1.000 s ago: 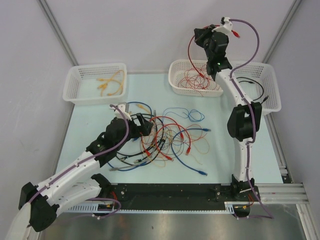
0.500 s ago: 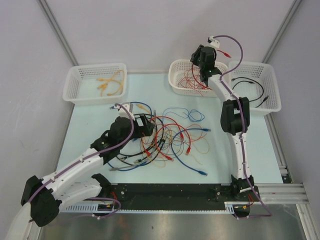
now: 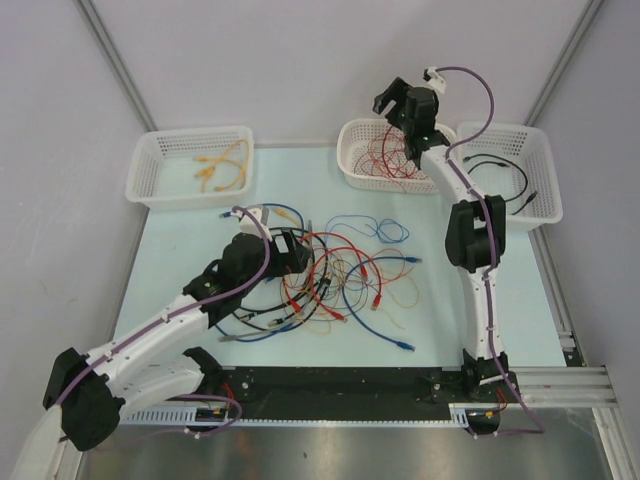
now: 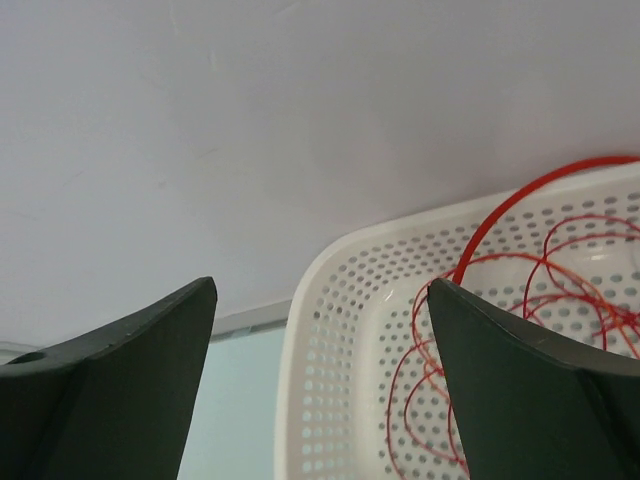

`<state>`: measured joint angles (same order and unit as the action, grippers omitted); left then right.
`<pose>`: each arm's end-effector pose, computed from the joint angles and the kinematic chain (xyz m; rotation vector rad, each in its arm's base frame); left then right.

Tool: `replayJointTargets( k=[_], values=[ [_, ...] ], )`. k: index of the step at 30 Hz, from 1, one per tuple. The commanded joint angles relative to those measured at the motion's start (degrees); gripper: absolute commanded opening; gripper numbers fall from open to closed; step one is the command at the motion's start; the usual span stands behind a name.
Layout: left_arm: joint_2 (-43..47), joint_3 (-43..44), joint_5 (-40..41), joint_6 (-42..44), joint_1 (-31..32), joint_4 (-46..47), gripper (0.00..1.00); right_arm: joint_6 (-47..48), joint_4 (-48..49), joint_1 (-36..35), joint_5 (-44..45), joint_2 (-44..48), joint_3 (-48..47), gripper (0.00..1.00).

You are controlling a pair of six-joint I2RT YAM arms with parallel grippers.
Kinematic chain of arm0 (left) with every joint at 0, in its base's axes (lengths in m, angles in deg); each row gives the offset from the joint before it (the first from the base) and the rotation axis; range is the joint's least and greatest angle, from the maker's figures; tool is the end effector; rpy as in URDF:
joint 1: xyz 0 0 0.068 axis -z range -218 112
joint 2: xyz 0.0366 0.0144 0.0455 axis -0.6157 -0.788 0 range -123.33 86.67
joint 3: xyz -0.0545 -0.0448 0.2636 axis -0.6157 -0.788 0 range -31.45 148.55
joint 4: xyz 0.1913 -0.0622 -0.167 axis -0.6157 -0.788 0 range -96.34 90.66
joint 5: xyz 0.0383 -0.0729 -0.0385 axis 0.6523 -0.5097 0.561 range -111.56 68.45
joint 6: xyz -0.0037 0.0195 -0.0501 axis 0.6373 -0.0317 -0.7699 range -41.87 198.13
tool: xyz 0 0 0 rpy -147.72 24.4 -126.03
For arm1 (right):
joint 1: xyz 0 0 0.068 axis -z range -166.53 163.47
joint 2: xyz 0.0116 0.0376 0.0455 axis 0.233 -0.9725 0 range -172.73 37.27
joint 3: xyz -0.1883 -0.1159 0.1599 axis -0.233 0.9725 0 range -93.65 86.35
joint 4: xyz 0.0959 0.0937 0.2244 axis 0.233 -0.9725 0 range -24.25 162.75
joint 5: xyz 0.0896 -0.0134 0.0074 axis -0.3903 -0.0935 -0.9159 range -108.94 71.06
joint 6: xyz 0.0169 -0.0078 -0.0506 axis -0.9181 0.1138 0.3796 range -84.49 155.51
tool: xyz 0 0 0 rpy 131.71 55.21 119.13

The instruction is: Untangle the cables

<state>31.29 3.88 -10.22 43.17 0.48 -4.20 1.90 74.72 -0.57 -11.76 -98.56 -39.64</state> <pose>0.1761 -0.1311 0.2574 -0.0666 2.0505 -0.6184 0.5534 0.1338 0.2998 0.3875 1.6897 0.5099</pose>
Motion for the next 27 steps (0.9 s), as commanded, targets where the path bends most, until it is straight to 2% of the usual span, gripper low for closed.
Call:
replayJointTargets(
  k=[1,6,8,9,13,17,19,22,27],
  values=[
    [2.55,1.67,-0.44,-0.11,-0.25,1.26,0.99,-1.56,4.52,-3.44,-0.06,15.03,6.27,0.92],
    [5.01,1.85,0.79,-0.55,-0.25,-0.14,1.00,3.10,4.43,-8.97,0.82,27.70,17.86,0.90],
    [5.80,1.85,0.97,-1.07,-0.33,-0.84,1.00,5.47,5.05,-10.12,2.22,32.70,25.43,0.89],
    [6.50,1.76,0.97,-1.25,-0.33,-1.20,0.99,6.44,4.71,-10.56,2.83,33.52,27.27,0.88],
    [7.65,1.32,0.01,-2.13,-0.33,-2.60,1.00,5.57,-6.69,-8.82,2.41,33.44,28.52,0.83],
    [8.70,0.44,-0.08,-2.74,-0.33,-4.53,1.00,6.78,-5.06,-10.12,3.89,36.42,34.57,0.79],
    [9.23,0.35,0.18,-2.83,-0.33,-5.06,1.00,8.37,-6.36,-10.30,4.51,34.33,33.02,0.79],
    [9.32,0.61,0.01,-2.83,-0.33,-5.42,1.00,9.35,-12.41,-8.38,4.16,26.43,23.63,0.77],
    [8.62,-0.44,-0.87,-3.19,-0.33,-4.19,1.00,6.90,-15.32,-4.16,2.40,14.83,9.85,0.70]
  ],
)
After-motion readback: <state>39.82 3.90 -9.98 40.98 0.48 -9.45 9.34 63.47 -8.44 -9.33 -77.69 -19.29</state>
